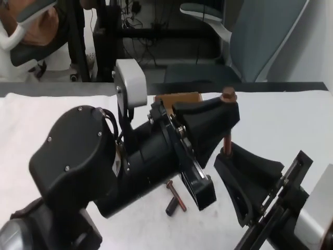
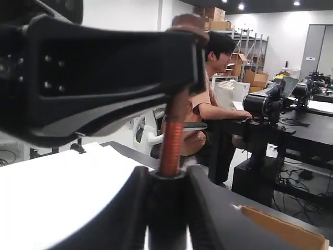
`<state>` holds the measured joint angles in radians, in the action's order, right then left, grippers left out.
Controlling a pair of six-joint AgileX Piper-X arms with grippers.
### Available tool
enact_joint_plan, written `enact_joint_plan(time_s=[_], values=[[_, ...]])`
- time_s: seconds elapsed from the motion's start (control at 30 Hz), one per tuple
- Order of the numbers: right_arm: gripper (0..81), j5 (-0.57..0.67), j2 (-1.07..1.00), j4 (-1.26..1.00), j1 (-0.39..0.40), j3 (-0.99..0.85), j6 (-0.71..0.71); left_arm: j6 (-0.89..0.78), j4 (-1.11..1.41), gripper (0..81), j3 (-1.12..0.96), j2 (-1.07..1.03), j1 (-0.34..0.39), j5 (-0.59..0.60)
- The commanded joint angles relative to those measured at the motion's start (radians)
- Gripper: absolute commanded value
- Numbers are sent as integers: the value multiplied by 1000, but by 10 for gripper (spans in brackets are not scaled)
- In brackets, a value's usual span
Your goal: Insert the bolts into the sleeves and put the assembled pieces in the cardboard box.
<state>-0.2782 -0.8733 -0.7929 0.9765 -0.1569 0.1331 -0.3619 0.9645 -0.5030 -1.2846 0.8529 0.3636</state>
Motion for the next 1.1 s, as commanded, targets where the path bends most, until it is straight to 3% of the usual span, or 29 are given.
enact_joint_plan(time_s=[0.0,0.37,0.47,0.63,0.8,0.93,1.07], values=[[0,-16,0,-19,-4,-5,9,2,27,17,-2,-2,7,29],[0,-16,0,-119,-4,-5,9,2,-44,22,-1,-2,7,53],[0,-61,0,-116,-4,-5,9,2,-48,185,-1,-2,7,53],[0,-173,0,-84,-17,-5,-21,2,-47,700,-1,-2,4,50],[0,-173,0,-60,-74,-10,-21,2,-44,700,-1,-2,-13,70],[0,-166,0,110,-155,-57,-27,-118,-104,700,-1,6,-69,132],[0,-44,-9,389,-275,-180,-133,-61,-441,700,-20,12,-137,148]])
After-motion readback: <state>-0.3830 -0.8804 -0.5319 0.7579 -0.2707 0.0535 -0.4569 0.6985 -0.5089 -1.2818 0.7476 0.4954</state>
